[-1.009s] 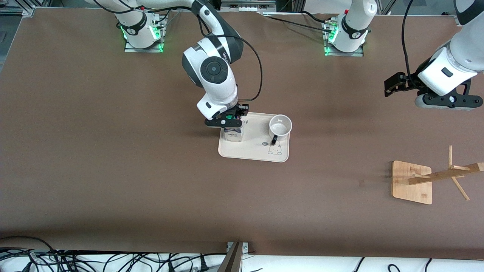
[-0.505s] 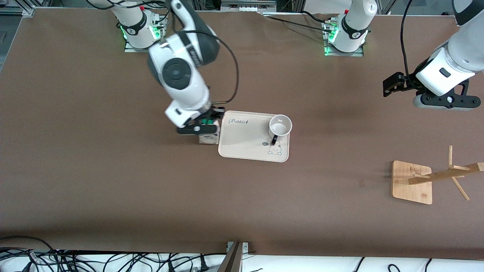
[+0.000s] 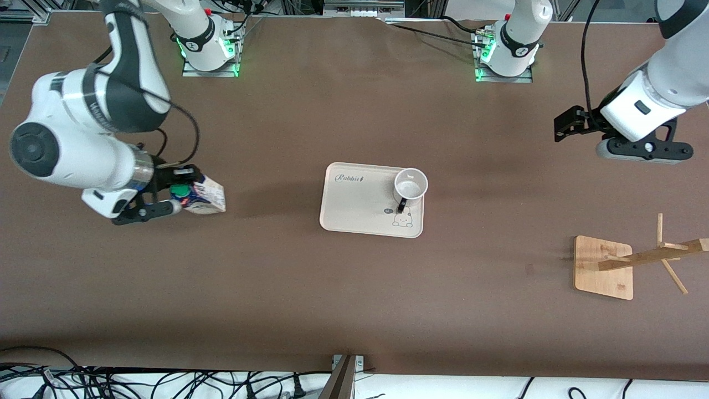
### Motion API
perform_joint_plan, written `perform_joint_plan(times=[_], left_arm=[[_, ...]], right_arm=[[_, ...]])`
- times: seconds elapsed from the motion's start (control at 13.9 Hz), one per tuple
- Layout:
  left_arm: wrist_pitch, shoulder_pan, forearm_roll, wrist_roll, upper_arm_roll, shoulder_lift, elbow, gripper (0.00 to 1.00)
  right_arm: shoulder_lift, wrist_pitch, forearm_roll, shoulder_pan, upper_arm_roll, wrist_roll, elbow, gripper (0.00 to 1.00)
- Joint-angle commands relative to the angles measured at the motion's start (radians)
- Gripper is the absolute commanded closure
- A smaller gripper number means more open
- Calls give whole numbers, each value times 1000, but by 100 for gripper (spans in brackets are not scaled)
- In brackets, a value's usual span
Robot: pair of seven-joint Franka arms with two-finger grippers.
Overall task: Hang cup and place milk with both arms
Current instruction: 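Lift the milk carton with the right gripper and carry it off the tray, then lower the carton with the right gripper while the left gripper grasps the mug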
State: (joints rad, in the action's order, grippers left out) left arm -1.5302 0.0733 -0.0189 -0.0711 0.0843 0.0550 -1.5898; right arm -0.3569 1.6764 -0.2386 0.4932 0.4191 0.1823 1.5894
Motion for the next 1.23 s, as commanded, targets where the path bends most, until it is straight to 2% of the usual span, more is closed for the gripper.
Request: perform_joint_plan(times=[0.0, 0.14, 0.29, 0.43, 0.58, 0.65, 0.79, 1.01, 1.15], left_arm=[[16, 69, -21, 20, 3, 63, 39, 0], [-33, 132, -24, 14, 2, 136, 41, 0], [-201, 212, -9, -40, 2, 215, 31, 0], [-305, 272, -7, -181, 2, 307, 34, 0], [-396, 353, -7, -248, 2, 374, 28, 0], [-421, 377, -7, -251, 2, 408, 22, 0], [-484, 425, -7, -256, 0, 477, 18, 0], [-533, 517, -6, -321, -3, 552, 14, 0], [-542, 551, 61, -395, -3, 584, 7, 0]], right_arm=[[35, 95, -24, 16, 44, 89, 150, 71], [44, 179, -25, 16, 49, 94, 230, 70], [62, 252, -27, 16, 49, 114, 297, 68], [64, 264, -27, 16, 49, 117, 316, 66], [65, 284, -27, 15, 50, 117, 334, 58], [65, 289, -27, 16, 50, 117, 336, 43], [65, 290, -27, 16, 50, 115, 328, 1], [65, 295, -24, 16, 58, 115, 316, 0], [67, 290, -22, 16, 60, 109, 297, 0]])
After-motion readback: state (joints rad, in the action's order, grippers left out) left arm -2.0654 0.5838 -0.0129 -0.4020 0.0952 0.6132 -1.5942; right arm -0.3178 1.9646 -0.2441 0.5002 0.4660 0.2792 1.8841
